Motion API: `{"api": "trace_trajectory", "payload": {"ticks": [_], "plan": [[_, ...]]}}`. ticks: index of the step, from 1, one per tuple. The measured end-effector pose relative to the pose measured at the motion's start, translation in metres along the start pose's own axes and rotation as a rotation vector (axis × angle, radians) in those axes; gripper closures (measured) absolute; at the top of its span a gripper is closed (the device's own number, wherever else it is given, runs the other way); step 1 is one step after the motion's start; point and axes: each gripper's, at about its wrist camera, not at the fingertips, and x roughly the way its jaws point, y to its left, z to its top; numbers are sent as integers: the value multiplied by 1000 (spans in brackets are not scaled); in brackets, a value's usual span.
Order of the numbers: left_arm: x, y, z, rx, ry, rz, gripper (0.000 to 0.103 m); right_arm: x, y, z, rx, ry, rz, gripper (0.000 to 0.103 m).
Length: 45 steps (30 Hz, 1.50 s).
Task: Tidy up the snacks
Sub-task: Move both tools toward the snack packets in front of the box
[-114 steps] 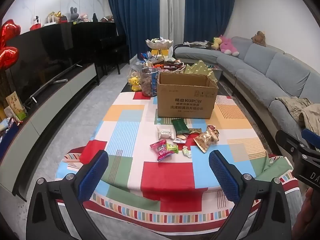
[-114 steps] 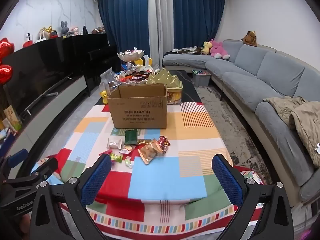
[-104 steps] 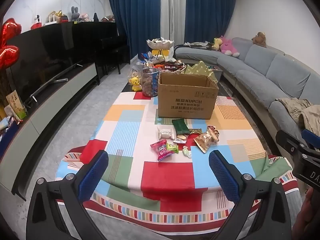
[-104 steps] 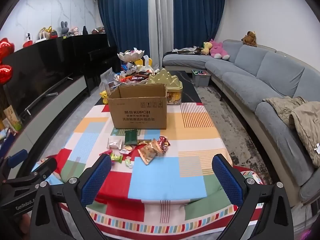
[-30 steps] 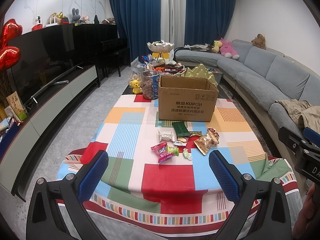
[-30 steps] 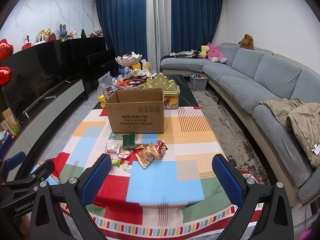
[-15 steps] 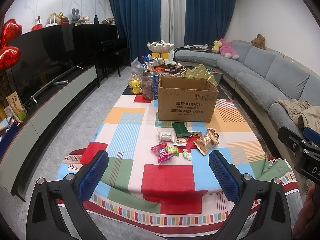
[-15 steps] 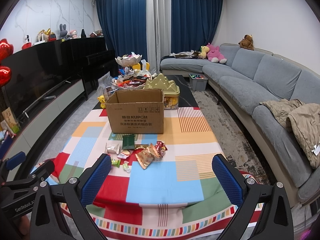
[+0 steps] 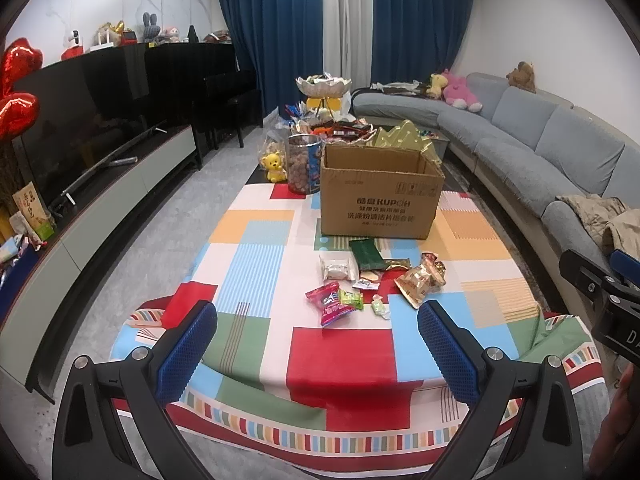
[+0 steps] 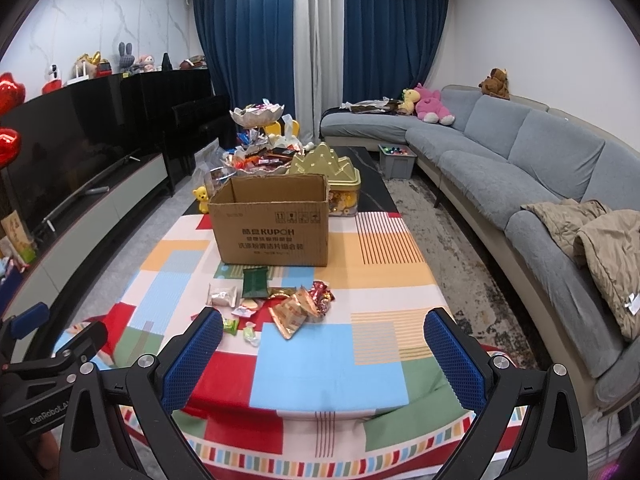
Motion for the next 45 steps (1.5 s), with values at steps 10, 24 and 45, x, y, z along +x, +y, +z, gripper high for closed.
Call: {"api": "trace_trajectory", "payload": {"ticks": [10, 24, 45], "plan": [[33, 4, 4, -4, 54, 18, 1, 30, 11, 3, -38, 32, -12, 1], [79, 9, 20, -27, 137, 42, 1, 74, 24, 13, -105, 65, -22, 1], [146, 5, 25, -21, 243, 46, 2, 142, 34, 12, -193, 143, -21, 1]]}}
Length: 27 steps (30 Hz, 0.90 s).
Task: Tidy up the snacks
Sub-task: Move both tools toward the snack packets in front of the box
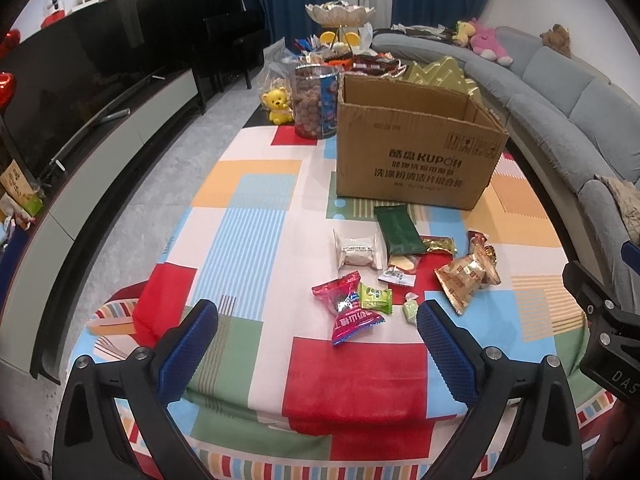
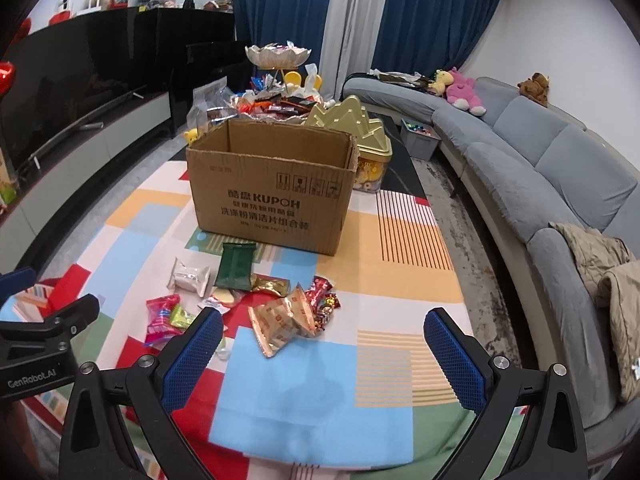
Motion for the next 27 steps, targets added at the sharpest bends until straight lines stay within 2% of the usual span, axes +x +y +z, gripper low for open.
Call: {"api": "trace_trajectory", "payload": {"ticks": [9, 20, 23, 25, 27], "plan": [[40, 4, -3, -34, 91, 6, 5, 31, 13, 1, -53, 31, 12, 1], [82, 0, -6, -58, 163, -5, 8, 69, 23, -5, -125, 64, 19, 1], [90, -3, -6, -62, 178, -7, 11, 79, 22, -7, -127, 78, 20, 1], [97, -4, -5, -63, 187, -8, 21, 86, 22, -7, -130, 88, 20, 1], [104, -5, -5, -66, 202, -16, 21, 93, 23, -8, -131, 96, 24, 1]]}}
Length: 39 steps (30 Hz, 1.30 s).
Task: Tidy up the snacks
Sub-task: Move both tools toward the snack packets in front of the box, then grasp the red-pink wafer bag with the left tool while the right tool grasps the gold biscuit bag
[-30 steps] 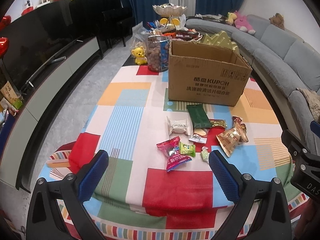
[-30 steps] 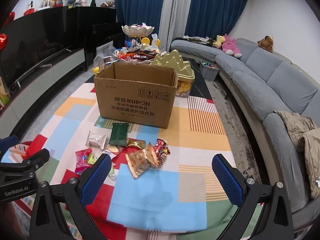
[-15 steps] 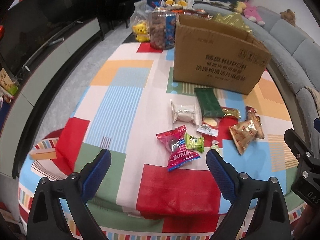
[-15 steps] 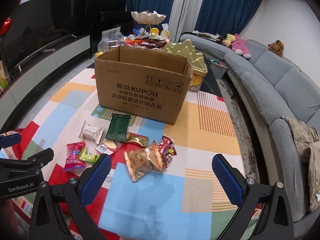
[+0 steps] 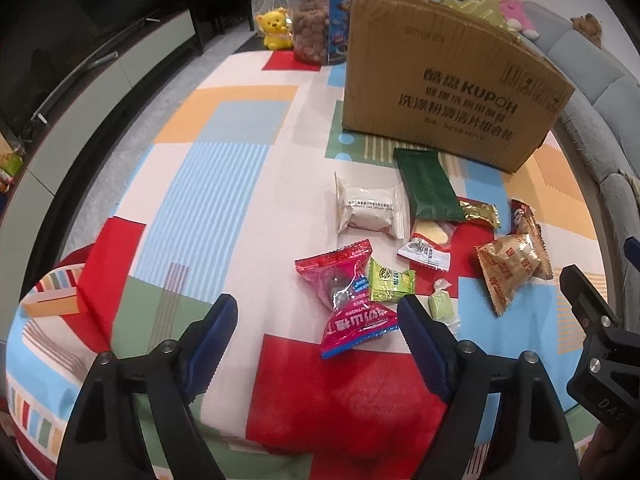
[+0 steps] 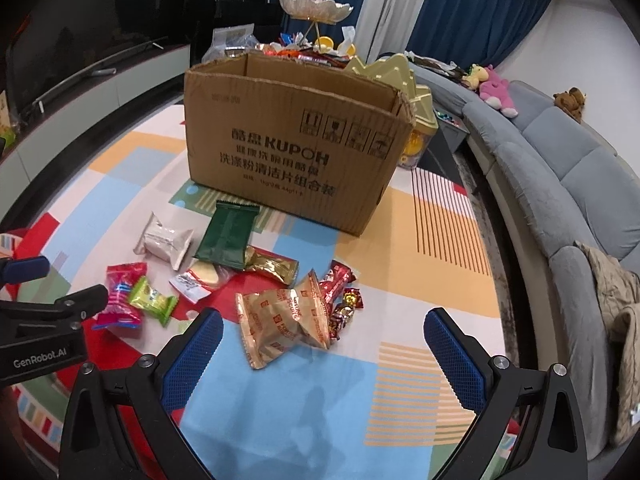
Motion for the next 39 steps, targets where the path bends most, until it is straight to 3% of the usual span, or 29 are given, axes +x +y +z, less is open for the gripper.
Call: {"api": "trace_trajectory", "payload": {"ticks": [24, 31, 39], "plan": [[53, -2, -4, -2, 111, 3, 21, 52, 19, -4, -76, 50, 41, 1], [60, 2, -3, -1, 119, -7, 35, 61, 27, -5, -88, 59, 51, 1], [63, 1, 0, 16, 91, -5, 38, 71, 32, -8, -90, 88, 65, 8]]}}
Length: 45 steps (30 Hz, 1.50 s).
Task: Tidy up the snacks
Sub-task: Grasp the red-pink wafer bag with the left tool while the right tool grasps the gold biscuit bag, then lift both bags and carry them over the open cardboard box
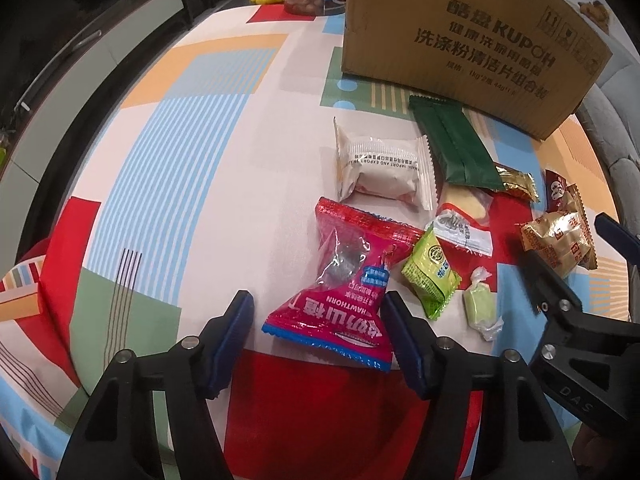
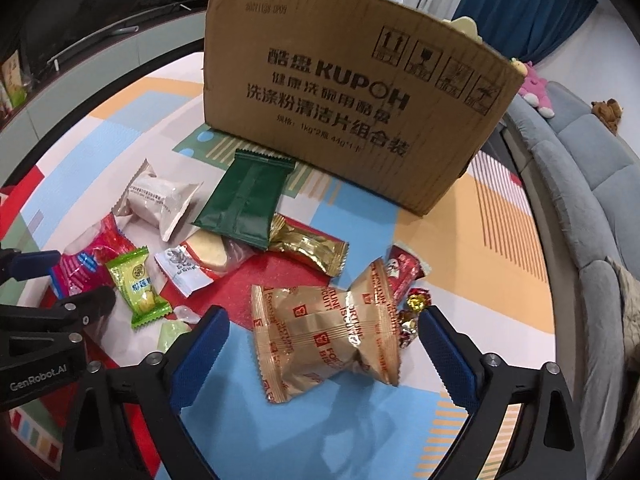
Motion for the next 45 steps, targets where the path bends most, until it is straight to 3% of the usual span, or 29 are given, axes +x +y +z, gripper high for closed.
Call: {"api": "trace_trajectory", "payload": {"ticks": [4, 11, 13, 21, 45], "plan": [[-1, -3, 1, 16, -16, -7, 47, 6, -2, 0, 14, 19, 19, 20], [-4, -9, 0, 39, -27, -13, 50, 5, -6, -1, 35, 12, 28, 33], [-5, -10, -1, 44, -29, -17, 52, 2, -7, 0, 33, 3, 44, 47], [-19, -12, -5, 53, -60, -12, 53, -6, -3, 1, 46, 3, 63, 53], [-83, -6, 0, 40, -190, -29, 54, -73, -10, 13, 100, -76, 41, 53]]}}
